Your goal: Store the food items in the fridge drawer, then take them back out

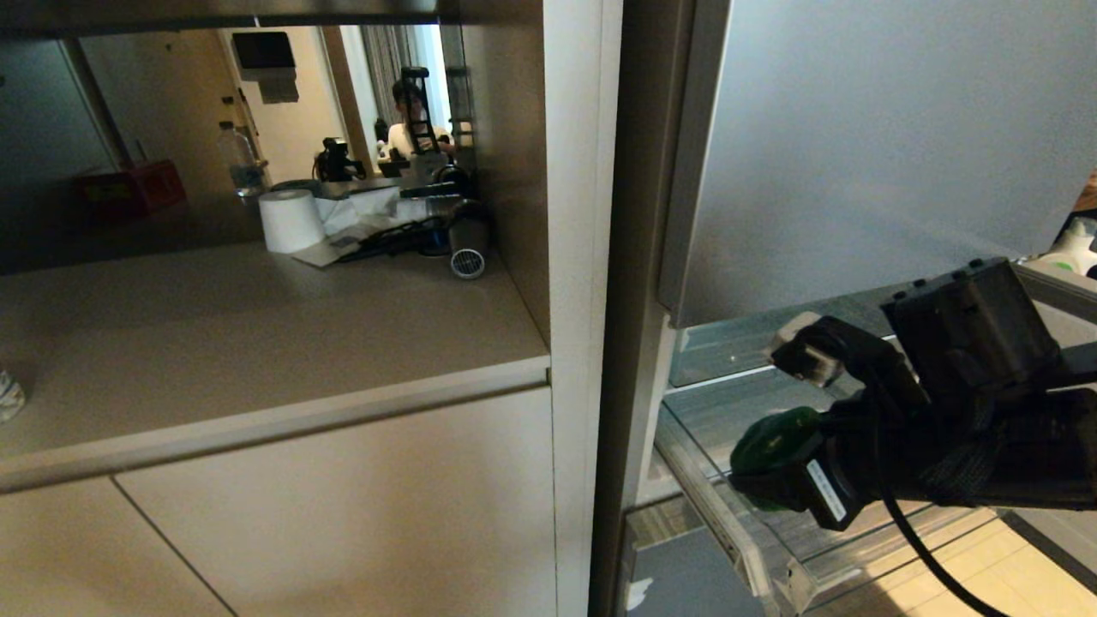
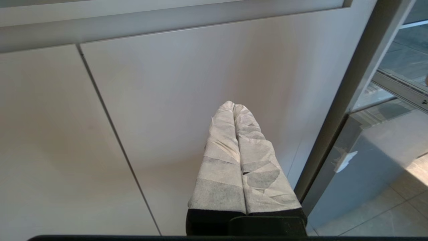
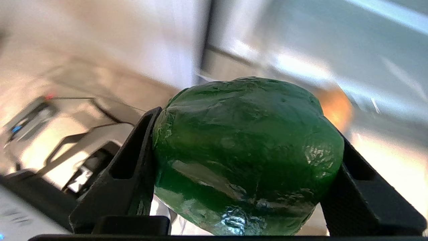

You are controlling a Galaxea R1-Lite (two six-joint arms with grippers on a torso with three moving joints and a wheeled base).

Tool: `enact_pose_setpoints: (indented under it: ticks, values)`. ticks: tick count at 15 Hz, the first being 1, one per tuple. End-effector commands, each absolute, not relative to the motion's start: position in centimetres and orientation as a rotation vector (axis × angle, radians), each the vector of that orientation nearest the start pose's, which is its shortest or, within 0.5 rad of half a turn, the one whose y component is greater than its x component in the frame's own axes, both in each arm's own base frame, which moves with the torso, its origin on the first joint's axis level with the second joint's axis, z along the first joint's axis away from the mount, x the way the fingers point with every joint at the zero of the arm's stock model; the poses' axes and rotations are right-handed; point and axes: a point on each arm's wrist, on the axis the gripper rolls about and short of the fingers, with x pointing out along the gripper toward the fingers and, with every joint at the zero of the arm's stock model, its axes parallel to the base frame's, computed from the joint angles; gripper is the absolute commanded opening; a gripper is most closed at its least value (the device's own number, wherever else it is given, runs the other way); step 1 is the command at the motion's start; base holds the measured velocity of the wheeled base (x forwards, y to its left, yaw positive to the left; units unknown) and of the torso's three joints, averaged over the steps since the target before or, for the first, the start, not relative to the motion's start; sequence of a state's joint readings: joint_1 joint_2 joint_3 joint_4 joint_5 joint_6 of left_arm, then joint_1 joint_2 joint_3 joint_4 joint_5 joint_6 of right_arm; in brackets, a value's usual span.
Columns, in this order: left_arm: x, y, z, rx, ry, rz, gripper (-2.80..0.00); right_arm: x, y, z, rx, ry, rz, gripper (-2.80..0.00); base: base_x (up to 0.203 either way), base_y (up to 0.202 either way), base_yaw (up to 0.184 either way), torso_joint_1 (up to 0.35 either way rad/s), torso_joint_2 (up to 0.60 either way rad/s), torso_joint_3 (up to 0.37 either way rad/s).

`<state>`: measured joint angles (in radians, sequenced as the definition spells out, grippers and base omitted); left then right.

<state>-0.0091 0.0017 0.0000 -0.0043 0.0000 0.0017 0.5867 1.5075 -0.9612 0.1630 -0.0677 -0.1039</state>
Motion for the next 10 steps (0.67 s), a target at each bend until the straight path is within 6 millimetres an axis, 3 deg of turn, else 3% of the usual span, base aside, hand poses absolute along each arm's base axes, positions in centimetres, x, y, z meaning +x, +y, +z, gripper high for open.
enact_pose_setpoints:
  ticks: [1, 4, 8, 10]
  values:
    - [-2.3, 0.0, 7.6, 0.002, -0.002, -0.009, -2.80, 20.5, 17.0, 20.7, -0.364, 0.634, 0.640, -2.80, 0.000, 0.000, 0.000, 0.000, 0.00, 0.000]
    - [-2.3, 0.0, 7.6, 0.002, -0.002, -0.009, -2.80, 22.7, 21.5, 20.6, -0.335, 0.504, 0.689, -2.80, 0.000, 0.000, 0.000, 0.000, 0.00, 0.000]
    - [-2.3, 0.0, 7.6, 0.002, -0.002, -0.009, -2.80, 27.7, 27.0, 19.6, -0.259, 0.304, 0.676, -2.80, 0.000, 0.000, 0.000, 0.000, 0.00, 0.000]
    - [-2.3, 0.0, 7.6, 0.002, -0.002, -0.009, -2.80, 29.8, 29.5, 20.0, -0.206, 0.182, 0.672, -2.80, 0.000, 0.000, 0.000, 0.000, 0.00, 0.000]
